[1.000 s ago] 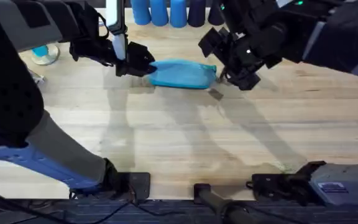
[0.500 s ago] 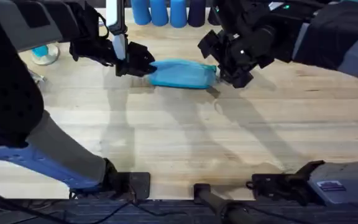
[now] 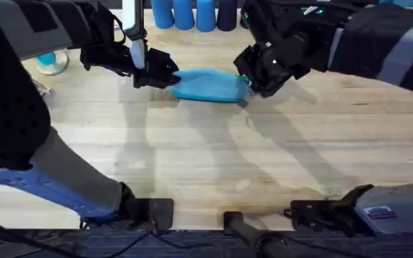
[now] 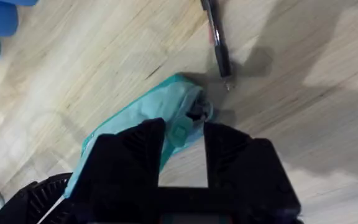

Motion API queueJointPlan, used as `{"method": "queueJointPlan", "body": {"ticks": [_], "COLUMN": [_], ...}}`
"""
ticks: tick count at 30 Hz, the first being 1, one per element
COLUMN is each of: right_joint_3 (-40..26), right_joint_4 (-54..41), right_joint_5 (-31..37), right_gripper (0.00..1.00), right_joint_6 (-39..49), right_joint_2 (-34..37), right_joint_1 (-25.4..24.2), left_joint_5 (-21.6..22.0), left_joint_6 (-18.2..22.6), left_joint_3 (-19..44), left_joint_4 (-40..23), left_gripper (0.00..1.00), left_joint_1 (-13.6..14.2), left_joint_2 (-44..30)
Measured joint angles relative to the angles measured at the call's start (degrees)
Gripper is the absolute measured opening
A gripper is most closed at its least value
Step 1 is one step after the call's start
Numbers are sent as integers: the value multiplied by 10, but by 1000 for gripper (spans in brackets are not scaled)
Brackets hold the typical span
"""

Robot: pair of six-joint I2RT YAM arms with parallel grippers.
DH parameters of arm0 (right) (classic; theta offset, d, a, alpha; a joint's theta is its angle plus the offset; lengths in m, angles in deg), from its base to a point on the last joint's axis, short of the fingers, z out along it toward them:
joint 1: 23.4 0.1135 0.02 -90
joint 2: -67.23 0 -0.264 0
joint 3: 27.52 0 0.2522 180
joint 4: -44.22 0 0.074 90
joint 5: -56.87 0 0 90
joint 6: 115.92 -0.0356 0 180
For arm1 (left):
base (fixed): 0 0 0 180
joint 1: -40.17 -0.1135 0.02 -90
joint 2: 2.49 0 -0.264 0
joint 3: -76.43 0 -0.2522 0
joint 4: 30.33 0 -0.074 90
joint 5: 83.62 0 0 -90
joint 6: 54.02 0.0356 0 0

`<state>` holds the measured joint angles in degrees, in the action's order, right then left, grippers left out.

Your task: Unzip the bag, pick up the pens from the table one at a time and place them inside, then zip the bag closed.

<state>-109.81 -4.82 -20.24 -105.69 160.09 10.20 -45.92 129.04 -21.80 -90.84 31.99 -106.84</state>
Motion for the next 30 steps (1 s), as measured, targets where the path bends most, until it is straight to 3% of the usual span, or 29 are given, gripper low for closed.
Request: {"method": "queueJointPlan", "body": {"ticks": [5,10,11,22,30], "right_joint_3": [0,0,0,0,0], "right_joint_4": [1,2,2,7,75], "right_joint_5": [0,2,4,4,-22], "right_gripper": [341,59,42,31,31], "right_joint_6": [-5,-12,-12,-12,10], "right_joint_2": [0,0,0,-6,-19], "right_joint_1": [0,0,0,-4,-10], "left_joint_5": [0,0,0,0,2], "left_joint_6": [0,0,0,0,0], "left_joint_3": [0,0,0,0,0], "left_joint_4": [0,0,0,0,1], "left_gripper": [42,42,42,42,42], "left_joint_1": [0,0,0,0,-2], "left_joint_2": [0,0,0,0,0]}}
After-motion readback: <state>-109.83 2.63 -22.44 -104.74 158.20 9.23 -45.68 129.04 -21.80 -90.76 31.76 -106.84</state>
